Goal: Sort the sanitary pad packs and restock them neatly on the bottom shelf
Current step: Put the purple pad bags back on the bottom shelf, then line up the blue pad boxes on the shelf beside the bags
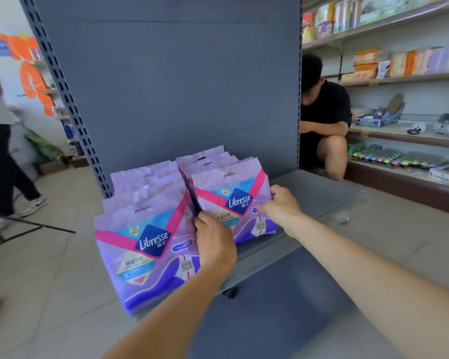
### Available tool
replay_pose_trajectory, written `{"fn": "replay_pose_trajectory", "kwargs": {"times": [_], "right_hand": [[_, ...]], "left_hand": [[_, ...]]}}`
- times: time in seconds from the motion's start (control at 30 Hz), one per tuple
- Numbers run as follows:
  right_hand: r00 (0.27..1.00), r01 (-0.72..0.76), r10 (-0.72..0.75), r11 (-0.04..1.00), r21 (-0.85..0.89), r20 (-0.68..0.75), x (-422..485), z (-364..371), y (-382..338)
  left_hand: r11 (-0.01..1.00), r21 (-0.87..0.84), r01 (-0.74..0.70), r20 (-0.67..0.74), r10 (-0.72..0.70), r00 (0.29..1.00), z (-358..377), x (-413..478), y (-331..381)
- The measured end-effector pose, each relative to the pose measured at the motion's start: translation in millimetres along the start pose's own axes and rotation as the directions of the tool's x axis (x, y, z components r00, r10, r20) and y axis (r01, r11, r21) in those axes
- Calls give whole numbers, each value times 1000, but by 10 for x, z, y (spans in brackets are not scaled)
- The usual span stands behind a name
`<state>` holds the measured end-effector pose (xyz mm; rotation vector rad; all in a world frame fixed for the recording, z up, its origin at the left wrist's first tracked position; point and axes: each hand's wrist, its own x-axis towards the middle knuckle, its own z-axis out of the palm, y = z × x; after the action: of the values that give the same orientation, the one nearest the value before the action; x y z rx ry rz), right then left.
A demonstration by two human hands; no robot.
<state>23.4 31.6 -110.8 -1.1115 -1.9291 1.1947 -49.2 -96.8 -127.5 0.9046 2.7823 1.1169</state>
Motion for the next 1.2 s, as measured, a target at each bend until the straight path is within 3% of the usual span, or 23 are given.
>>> {"fn": "replay_pose_trajectory", "kwargs": {"times": [0.37, 0.53, 0.73, 0.9, 0.97, 1.1, 1.2], "right_hand": [[1000, 27, -27, 999, -47, -9, 20, 126, 151], [999, -28, 26, 998, -57, -31, -76, 65, 147], [992, -49, 22, 976, -212, -124, -302, -308, 156], [981, -86, 31, 956, -282, -193, -546, -728, 155], [976, -102, 39, 951, -293, -214, -666, -915, 190], [965, -146, 58, 928, -342, -256, -964, -1415, 391], [941, -216, 95, 907, -361, -325, -1246, -1889, 640]], "left_hand": [[946, 316, -70, 98, 41, 994, 151, 32, 98], [868, 478, -134, 140, 75, 987, 67, -54, 187], [829, 533, -168, 168, 90, 982, -154, -231, 409], [717, 620, -320, 215, 237, 947, -319, -394, 661], [722, 576, -383, 213, 320, 923, -296, -497, 786], [853, 292, -432, 276, 358, 892, -68, -904, 1107], [870, 141, -473, 358, 400, 843, 192, -1278, 1371]]}}
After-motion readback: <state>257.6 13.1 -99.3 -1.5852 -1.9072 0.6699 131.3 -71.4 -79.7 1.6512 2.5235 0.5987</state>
